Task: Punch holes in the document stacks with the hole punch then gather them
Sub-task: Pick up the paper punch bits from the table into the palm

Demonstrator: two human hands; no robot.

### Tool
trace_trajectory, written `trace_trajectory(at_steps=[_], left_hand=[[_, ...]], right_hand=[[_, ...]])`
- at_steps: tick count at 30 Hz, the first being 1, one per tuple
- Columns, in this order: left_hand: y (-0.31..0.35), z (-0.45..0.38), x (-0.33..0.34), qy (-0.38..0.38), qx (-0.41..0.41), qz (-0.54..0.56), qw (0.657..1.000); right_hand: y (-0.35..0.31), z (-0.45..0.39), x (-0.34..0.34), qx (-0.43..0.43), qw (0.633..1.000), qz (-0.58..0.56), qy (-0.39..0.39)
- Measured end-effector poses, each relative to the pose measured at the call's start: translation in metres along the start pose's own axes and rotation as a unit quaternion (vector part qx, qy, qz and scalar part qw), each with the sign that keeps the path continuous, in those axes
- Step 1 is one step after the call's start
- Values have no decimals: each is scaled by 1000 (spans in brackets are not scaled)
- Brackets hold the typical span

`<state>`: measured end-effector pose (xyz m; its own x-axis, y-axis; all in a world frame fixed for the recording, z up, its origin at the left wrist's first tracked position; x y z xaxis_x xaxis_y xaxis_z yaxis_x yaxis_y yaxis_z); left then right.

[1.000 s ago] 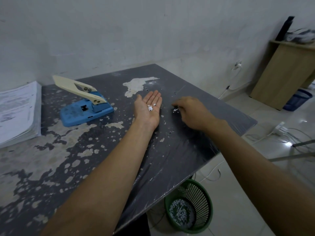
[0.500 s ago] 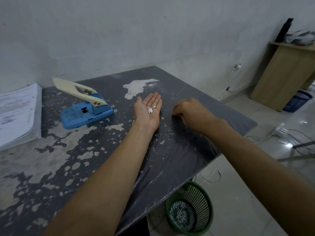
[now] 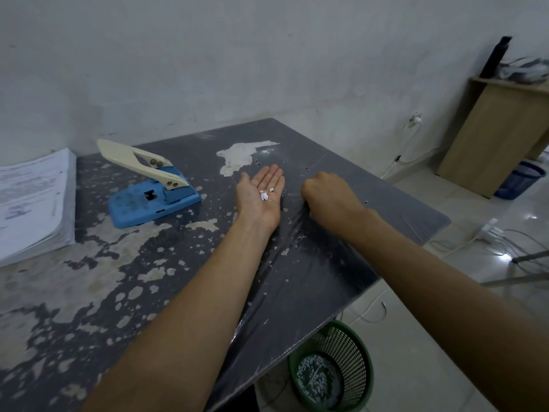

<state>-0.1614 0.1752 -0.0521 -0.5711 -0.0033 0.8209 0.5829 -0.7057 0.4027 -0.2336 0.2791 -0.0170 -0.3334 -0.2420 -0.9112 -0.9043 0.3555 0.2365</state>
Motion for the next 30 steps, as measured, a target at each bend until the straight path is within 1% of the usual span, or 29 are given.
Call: trace_trajectory(at_steps=[2,3,5,7,9,10,11,12,14,17,20,22,24,30], left_hand=[[0,0,0,1,0,0,1000],[0,0,0,0,0,0,1000],[0,0,0,-1,1,1,1000],[0,1,1,-2,0,0,1000],[1,2,1,-4,4,-2,1000],[1,2,1,-5,6,-6,1000],[1,2,0,-4,7,-16,1000],[1,2,0,-2,10,-28,1000],[0,2,-1,-8,9,-36,999],[-1,3,0,-25,18,-24,999],[-2,5,0,-29,16,10,999],[-1,5,0,-36,10,29,999],[-1,6,0,-38,6,36,999],[1,7,0,-38,0,39,999]], right_hand=[[-2,-5,-2,12,1000,-12,-1],[0,-8,-2,36,999,-27,11],[8,-16,1,123,987,-93,36],[16,-24,-1,217,952,-212,52],[16,-27,-8,287,890,-353,47],[15,-27,-13,302,859,-412,45],[12,-27,-18,302,837,-455,42],[9,-28,-23,289,828,-479,39],[-1,-33,-33,248,841,-480,32],[-15,-44,-39,179,884,-432,17],[-26,-51,-44,109,923,-370,12],[-30,-54,-47,96,929,-356,27],[-31,-56,-48,103,927,-357,44],[-33,-58,-47,91,937,-336,33]])
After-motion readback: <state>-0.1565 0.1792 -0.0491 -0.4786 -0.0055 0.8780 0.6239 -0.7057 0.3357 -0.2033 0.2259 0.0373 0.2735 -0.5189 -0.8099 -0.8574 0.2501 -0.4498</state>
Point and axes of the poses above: each hand's wrist, its own z-axis away from the middle knuckle, its own x-axis out of the palm, y = z × x, the point moved 2 cm from there along -z, towards the middle knuckle, and after that the axes turned 10 degrees about y, right-handed, at the moved point
